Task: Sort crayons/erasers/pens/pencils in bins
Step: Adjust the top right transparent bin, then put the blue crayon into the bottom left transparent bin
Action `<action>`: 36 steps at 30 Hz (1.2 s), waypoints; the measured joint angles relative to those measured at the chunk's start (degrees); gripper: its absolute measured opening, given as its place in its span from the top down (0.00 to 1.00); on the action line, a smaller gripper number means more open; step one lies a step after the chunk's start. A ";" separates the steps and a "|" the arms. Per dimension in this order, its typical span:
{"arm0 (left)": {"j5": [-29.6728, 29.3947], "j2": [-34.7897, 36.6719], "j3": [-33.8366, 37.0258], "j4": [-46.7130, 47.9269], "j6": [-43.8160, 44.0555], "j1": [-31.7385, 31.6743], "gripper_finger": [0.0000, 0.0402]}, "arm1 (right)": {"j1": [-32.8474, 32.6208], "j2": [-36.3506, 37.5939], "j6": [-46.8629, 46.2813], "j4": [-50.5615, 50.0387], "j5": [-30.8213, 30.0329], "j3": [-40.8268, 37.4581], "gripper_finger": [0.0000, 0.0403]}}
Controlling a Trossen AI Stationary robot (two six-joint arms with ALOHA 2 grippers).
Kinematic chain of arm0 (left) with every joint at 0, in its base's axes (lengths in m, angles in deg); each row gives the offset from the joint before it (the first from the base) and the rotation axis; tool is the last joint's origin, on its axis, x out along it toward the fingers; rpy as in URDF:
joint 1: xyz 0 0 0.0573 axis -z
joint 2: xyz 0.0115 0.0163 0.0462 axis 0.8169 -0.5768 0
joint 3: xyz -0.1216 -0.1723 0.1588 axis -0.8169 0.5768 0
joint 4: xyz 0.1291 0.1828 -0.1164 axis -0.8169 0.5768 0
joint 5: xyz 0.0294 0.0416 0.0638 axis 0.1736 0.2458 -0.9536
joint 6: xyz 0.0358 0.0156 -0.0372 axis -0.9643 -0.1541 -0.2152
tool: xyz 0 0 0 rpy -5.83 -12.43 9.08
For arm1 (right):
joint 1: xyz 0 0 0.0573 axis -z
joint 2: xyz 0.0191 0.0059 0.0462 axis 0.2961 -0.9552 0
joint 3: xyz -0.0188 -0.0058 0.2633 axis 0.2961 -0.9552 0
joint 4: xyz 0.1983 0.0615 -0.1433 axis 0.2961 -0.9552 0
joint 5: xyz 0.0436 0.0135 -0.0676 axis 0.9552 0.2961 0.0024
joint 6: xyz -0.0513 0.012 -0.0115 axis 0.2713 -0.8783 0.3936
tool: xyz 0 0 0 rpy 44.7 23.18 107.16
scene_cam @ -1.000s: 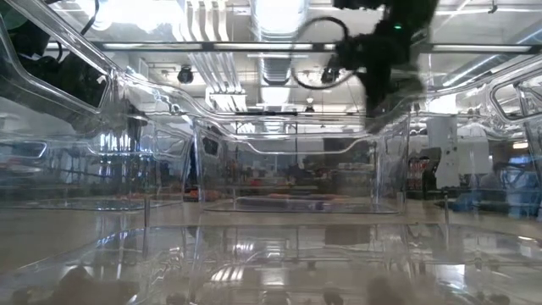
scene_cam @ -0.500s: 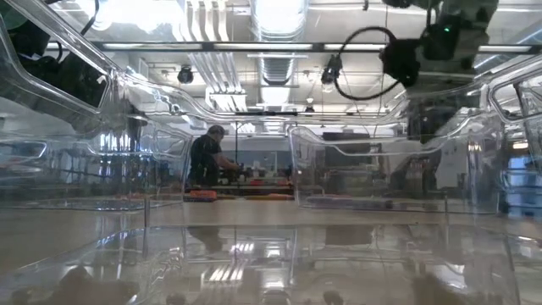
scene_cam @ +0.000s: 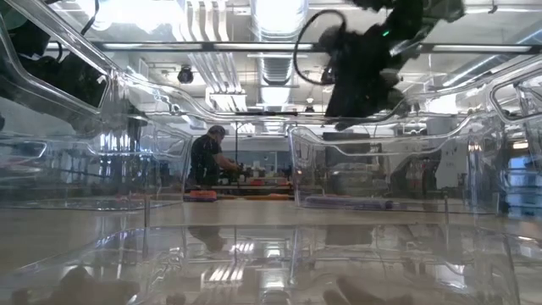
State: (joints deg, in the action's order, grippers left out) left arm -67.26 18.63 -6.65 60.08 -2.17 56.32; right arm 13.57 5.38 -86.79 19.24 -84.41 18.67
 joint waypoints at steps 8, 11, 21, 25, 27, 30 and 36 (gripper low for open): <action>0.00 0.02 0.00 0.00 0.00 0.00 1.00 | 4.67 -10.68 3.75 -0.40 0.21 7.12 0.65; -0.01 0.00 0.02 0.00 0.00 0.00 1.00 | 4.89 -13.72 5.65 -1.52 1.50 10.25 0.67; 0.00 0.00 0.01 0.00 0.00 0.01 1.00 | 2.11 -20.43 8.75 -0.96 10.27 18.98 0.69; -0.02 0.00 0.01 0.02 0.02 0.00 1.00 | 1.16 -23.13 11.79 1.05 10.37 22.79 0.69; -0.02 0.00 0.01 0.00 0.01 0.01 1.00 | 1.11 -24.58 12.88 2.05 10.47 24.55 0.69; 0.00 0.04 0.00 0.00 0.00 0.01 1.00 | 1.16 -26.20 13.85 1.01 10.37 26.73 0.69; -0.02 0.00 0.00 0.01 0.01 0.00 1.00 | 0.59 -24.43 12.71 -12.65 10.10 29.22 0.69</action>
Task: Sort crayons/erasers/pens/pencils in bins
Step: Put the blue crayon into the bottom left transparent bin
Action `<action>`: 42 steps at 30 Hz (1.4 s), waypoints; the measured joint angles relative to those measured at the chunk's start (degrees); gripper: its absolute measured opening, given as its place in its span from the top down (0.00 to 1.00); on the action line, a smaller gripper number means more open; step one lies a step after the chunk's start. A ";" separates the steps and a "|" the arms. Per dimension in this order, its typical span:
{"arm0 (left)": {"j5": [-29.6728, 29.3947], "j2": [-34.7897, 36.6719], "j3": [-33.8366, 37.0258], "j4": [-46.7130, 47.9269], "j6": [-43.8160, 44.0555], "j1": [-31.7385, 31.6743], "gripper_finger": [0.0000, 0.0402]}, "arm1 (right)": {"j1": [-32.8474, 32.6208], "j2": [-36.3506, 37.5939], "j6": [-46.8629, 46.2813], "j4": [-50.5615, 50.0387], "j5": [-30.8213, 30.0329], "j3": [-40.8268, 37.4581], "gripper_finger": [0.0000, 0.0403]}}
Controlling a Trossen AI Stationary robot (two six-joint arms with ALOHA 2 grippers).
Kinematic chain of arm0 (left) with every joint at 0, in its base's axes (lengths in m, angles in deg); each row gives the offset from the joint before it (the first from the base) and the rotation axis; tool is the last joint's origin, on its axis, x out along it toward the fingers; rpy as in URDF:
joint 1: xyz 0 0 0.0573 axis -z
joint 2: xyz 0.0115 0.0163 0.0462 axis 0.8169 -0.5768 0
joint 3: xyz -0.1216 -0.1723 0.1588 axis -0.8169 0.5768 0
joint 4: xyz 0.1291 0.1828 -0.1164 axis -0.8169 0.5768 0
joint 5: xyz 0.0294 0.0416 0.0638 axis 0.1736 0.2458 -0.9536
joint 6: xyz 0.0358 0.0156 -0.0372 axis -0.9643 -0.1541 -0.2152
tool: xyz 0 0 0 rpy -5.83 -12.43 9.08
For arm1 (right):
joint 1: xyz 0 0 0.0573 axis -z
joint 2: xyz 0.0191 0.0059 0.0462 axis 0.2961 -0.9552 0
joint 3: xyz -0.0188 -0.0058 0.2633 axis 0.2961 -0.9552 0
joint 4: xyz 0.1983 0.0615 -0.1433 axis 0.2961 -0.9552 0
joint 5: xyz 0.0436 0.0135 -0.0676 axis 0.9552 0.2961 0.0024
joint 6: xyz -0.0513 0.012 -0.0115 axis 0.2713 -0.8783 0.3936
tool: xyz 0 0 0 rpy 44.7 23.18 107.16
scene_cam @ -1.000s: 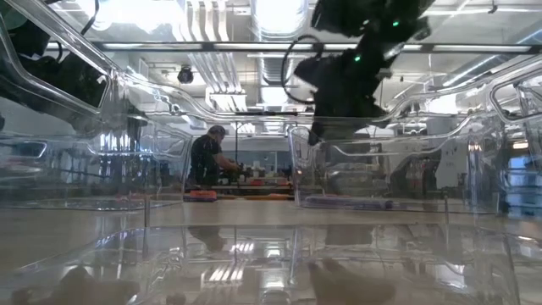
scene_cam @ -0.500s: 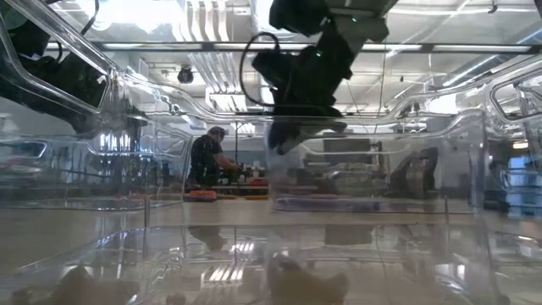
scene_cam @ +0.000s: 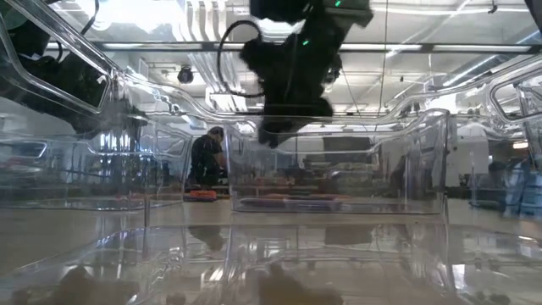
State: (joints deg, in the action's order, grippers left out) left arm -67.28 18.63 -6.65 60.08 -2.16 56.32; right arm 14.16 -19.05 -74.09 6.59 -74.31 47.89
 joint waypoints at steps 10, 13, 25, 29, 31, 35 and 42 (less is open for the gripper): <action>0.02 -0.07 0.00 0.02 0.00 0.02 1.00 | -6.96 13.31 -12.80 -24.05 -13.28 -3.16 0.69; 0.02 0.00 0.02 0.00 0.01 0.00 1.00 | -10.04 17.54 -23.31 -31.87 -16.62 -6.08 0.69; 0.02 0.00 0.02 0.02 0.01 0.00 1.00 | -17.73 31.47 -58.69 -38.54 -10.23 -28.69 0.69; 0.02 0.00 0.02 0.02 0.00 0.02 1.00 | -17.52 33.82 -61.82 -35.75 -6.73 -34.50 0.69; 0.01 0.00 0.01 0.00 0.00 0.01 1.00 | -17.29 34.80 -63.34 -33.47 -5.68 -36.63 0.69; 0.00 0.00 0.02 0.02 -0.01 0.00 1.00 | -16.93 36.28 -64.19 -28.71 -3.14 -40.46 0.69; 0.02 0.02 0.02 0.02 0.00 0.00 1.00 | -15.43 36.86 -65.51 -27.09 3.42 -42.31 0.69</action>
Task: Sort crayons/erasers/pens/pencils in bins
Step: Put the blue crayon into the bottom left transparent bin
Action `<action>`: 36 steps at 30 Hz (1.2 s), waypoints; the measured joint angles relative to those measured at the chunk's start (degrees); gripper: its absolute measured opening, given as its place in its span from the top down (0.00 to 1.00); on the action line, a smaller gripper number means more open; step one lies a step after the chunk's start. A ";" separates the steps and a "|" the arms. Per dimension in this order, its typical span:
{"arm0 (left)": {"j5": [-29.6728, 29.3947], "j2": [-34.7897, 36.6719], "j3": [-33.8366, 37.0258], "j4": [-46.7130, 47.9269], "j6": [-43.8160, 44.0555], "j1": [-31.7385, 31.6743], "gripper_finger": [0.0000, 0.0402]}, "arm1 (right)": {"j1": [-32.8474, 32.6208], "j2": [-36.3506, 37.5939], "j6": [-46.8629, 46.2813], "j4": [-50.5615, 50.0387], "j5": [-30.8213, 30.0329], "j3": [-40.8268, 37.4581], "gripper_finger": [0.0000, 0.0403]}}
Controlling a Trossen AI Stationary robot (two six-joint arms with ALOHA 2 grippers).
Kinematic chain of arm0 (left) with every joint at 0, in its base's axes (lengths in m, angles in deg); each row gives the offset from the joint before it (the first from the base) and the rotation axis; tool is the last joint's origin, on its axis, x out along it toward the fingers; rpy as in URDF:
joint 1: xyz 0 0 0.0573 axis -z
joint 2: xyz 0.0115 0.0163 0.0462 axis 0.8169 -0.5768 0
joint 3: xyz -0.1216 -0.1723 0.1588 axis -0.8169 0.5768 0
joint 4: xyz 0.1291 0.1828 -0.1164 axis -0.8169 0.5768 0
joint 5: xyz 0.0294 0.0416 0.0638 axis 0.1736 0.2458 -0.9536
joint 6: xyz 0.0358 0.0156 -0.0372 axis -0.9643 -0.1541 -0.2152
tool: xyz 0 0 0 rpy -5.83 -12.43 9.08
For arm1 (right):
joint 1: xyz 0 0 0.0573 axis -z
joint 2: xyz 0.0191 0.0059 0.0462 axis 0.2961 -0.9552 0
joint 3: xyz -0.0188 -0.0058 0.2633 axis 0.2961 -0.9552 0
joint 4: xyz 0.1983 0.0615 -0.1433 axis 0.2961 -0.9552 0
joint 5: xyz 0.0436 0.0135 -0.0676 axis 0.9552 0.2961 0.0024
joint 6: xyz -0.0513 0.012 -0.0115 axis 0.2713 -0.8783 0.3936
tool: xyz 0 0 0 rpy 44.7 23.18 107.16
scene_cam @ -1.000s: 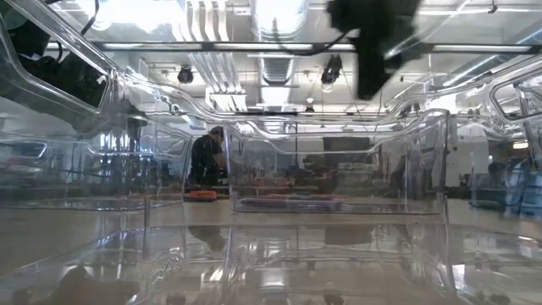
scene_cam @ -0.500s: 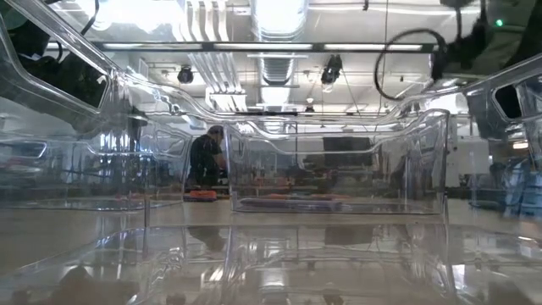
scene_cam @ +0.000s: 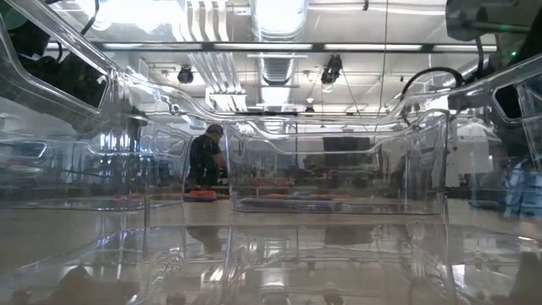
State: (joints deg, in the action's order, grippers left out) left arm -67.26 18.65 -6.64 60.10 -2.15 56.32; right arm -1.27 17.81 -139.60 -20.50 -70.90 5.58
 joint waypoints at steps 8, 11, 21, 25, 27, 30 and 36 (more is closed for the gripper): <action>0.00 -0.02 0.00 -0.01 -0.01 0.00 1.00 | 0.41 -0.09 -7.31 4.93 -0.28 -0.18 0.69; -0.01 -0.02 -0.01 -0.01 0.00 0.02 1.00 | 0.82 -0.09 -7.96 4.96 -0.87 -0.65 0.69; -0.01 -0.02 0.00 -0.01 0.00 0.00 1.00 | 1.78 -0.18 -12.12 4.92 2.52 -5.06 0.69; -0.01 -0.02 -0.01 -0.02 0.00 0.01 1.00 | 3.85 -0.13 -11.32 5.16 5.98 -7.12 0.69; -0.02 -0.02 -0.02 -0.02 0.00 0.00 1.00 | 4.64 -0.13 -10.90 5.86 6.63 -7.87 0.69; -0.01 -0.02 -0.02 0.00 -0.01 0.00 1.00 | 5.51 -0.11 -9.49 8.03 6.67 -8.15 0.69; -0.02 -0.02 0.00 0.00 -0.01 0.00 1.00 | 5.96 -0.11 -6.89 9.05 6.56 -8.68 0.69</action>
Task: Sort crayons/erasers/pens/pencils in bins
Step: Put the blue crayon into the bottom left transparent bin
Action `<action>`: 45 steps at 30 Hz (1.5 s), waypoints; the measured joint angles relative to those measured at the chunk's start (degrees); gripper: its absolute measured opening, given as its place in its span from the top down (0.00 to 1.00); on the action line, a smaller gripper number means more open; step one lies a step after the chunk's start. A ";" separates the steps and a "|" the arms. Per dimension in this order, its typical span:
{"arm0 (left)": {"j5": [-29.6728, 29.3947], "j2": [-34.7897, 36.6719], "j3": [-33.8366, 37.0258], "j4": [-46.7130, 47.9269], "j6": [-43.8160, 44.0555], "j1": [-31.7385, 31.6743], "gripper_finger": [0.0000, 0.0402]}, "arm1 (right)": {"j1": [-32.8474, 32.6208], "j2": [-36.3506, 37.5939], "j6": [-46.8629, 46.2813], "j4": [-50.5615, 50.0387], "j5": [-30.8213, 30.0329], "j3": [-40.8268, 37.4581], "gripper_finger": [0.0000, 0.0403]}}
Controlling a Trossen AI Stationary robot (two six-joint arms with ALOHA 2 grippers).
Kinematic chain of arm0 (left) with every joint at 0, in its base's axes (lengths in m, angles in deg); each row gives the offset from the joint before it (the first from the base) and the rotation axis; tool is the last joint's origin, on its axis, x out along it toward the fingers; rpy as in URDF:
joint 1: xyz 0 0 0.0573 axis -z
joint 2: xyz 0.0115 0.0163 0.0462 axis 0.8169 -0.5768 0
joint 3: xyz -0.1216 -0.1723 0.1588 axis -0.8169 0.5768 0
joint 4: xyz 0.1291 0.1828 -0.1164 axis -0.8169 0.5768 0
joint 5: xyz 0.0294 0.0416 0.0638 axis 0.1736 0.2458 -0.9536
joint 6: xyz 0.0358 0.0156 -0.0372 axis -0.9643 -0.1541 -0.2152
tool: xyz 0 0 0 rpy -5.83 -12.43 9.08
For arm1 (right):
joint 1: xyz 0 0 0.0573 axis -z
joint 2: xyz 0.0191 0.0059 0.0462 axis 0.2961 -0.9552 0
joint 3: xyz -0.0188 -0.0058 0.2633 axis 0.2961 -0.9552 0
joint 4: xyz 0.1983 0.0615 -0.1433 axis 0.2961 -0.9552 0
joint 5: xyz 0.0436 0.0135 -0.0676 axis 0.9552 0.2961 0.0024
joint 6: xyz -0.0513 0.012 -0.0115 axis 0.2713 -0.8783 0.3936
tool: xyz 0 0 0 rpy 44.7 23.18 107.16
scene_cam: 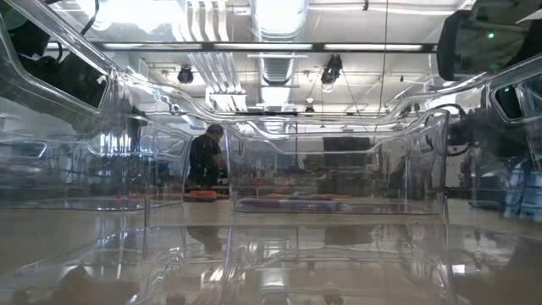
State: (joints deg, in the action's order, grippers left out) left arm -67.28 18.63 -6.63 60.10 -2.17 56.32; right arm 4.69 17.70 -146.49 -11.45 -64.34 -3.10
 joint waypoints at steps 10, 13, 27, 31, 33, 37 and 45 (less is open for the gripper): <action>0.02 0.00 -0.02 -0.02 0.02 0.00 1.00 | 0.00 -0.06 0.85 8.72 0.13 -3.30 0.72; 0.02 0.00 -0.02 0.00 0.01 0.00 1.00 | 0.00 0.00 0.85 8.89 0.07 -3.68 0.74; 0.01 0.00 -0.02 -0.02 0.01 0.01 1.00 | -0.09 0.00 1.53 8.61 -2.50 -5.09 0.82; 0.00 0.00 0.00 0.00 0.00 0.00 1.00 | -0.09 0.00 1.48 8.48 -2.86 -5.46 0.86; 0.00 0.00 0.00 -0.01 0.02 0.00 1.00 | -0.09 -0.02 1.53 8.44 -3.04 -5.50 0.88; 0.02 0.00 0.00 -0.01 0.01 0.00 1.00 | -0.09 -0.06 1.96 8.35 -3.50 -5.50 0.93; 0.01 0.00 -0.01 -0.01 0.00 0.00 1.00 | -0.09 -0.07 3.19 7.40 -4.08 -4.85 0.95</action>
State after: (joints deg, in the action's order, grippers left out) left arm -67.26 18.63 -6.64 60.09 -2.17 56.32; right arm 4.60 17.62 -143.30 -4.05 -68.42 -7.95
